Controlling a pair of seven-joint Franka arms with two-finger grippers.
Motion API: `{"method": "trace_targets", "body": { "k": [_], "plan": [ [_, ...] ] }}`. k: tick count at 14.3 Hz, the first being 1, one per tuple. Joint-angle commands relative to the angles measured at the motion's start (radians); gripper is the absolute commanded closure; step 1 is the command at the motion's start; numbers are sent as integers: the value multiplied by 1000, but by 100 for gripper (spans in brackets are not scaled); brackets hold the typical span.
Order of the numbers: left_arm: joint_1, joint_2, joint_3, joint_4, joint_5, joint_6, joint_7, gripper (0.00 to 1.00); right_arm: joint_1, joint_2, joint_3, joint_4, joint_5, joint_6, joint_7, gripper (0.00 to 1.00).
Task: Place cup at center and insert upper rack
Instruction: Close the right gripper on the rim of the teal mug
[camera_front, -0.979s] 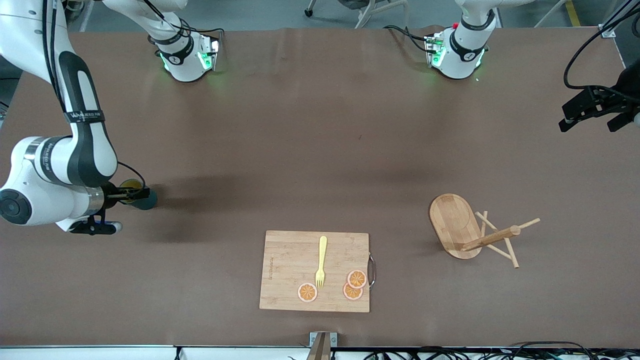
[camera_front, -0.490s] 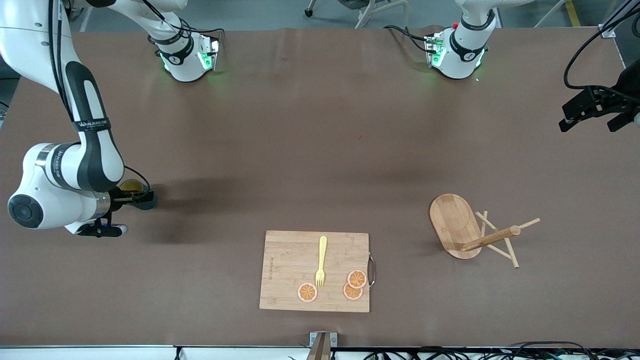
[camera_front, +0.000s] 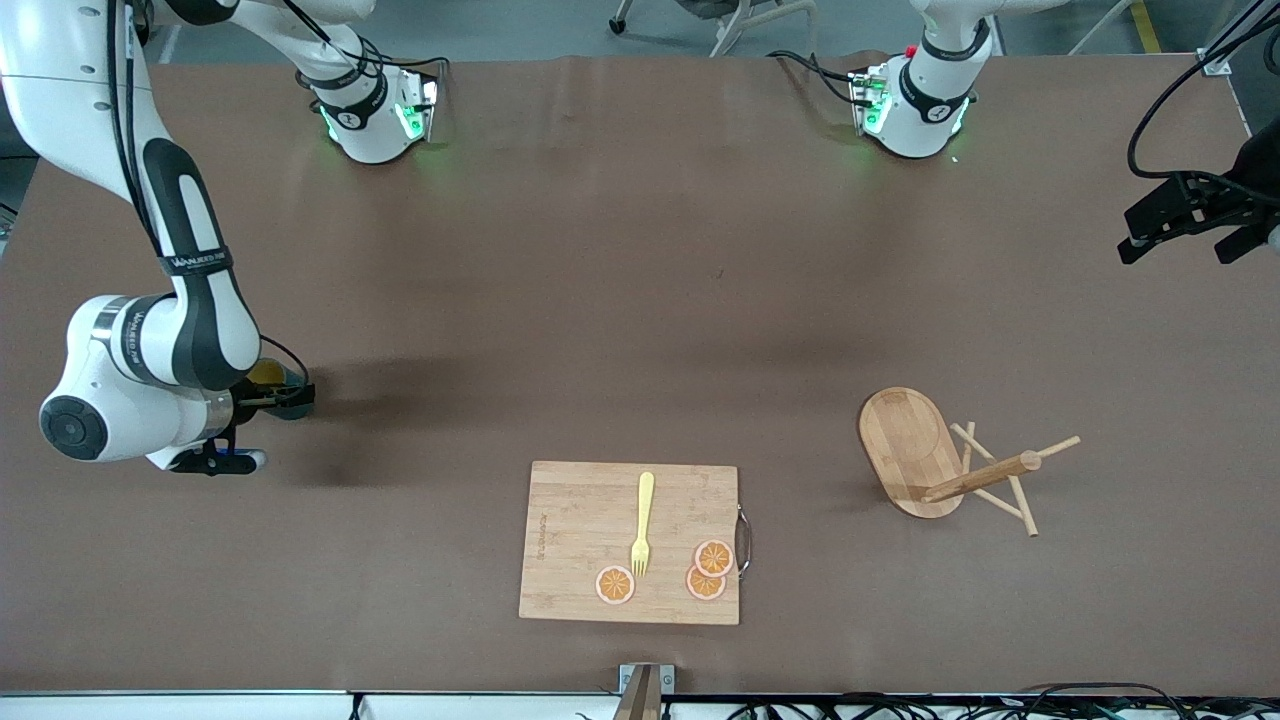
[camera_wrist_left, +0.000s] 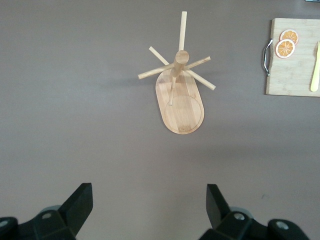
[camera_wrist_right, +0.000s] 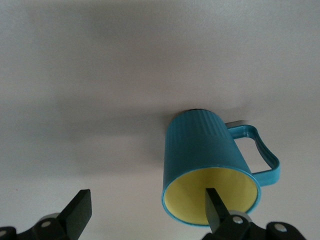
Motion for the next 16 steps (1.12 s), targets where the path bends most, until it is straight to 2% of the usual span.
{"method": "trace_targets", "body": {
  "k": [1, 4, 10, 12, 16],
  "plan": [
    [1, -4, 1, 8, -12, -9, 1, 0, -8, 5, 1, -13, 22, 10, -23, 0],
    [1, -4, 1, 8, -12, -10, 1, 0, -7, 6, 1, -12, 22, 10, -25, 5],
    [0, -4, 1, 9, -12, -9, 1, 0, -5, 11, 1, -12, 22, 10, -23, 43],
    [1, -4, 1, 8, -12, -9, -1, 0, -8, 11, 1, -12, 22, 10, -23, 51],
    [0, -4, 1, 9, -12, -9, -1, 0, -8, 11, 1, -10, 22, 10, -25, 60]
  ]
}}
